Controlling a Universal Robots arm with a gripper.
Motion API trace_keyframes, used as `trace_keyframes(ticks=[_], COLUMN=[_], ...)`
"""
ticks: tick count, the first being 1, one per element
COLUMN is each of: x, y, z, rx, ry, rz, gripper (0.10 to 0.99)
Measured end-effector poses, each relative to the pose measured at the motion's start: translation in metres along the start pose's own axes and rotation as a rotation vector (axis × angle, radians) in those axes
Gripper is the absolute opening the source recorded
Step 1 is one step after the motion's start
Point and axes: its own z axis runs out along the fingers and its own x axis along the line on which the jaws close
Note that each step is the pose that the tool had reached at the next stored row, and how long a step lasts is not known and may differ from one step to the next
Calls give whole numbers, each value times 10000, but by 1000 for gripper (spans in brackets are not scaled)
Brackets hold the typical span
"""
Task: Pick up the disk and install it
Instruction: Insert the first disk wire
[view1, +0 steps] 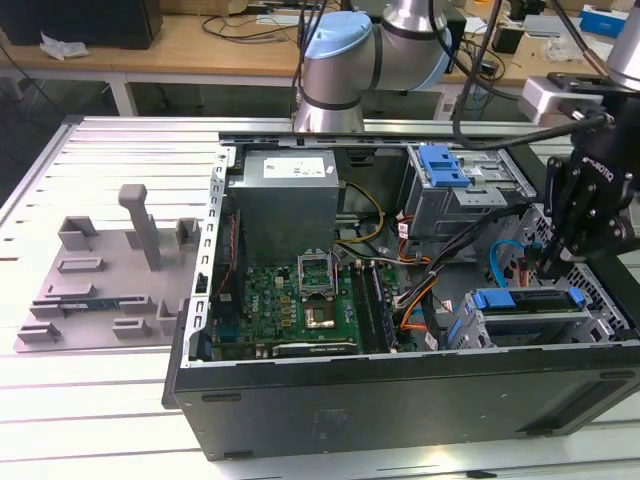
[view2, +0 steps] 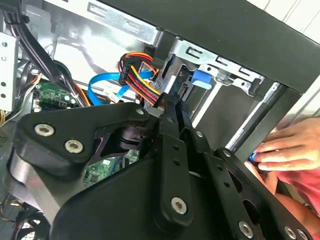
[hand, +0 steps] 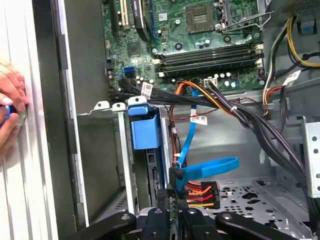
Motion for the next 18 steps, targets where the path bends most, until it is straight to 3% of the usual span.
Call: trace_keyframes(ticks=[4, 5, 6, 9, 18], x=[79, 109, 130, 176, 183], y=[-33, -41, -46, -51, -51], z=[-5, -7, -8, -7, -7], rx=[-22, -46, -63, -89, -88], ry=[-214, -467, -650, -902, -905], rz=[-4, -8, -13, -15, -15], gripper=[165, 165, 165, 165, 165])
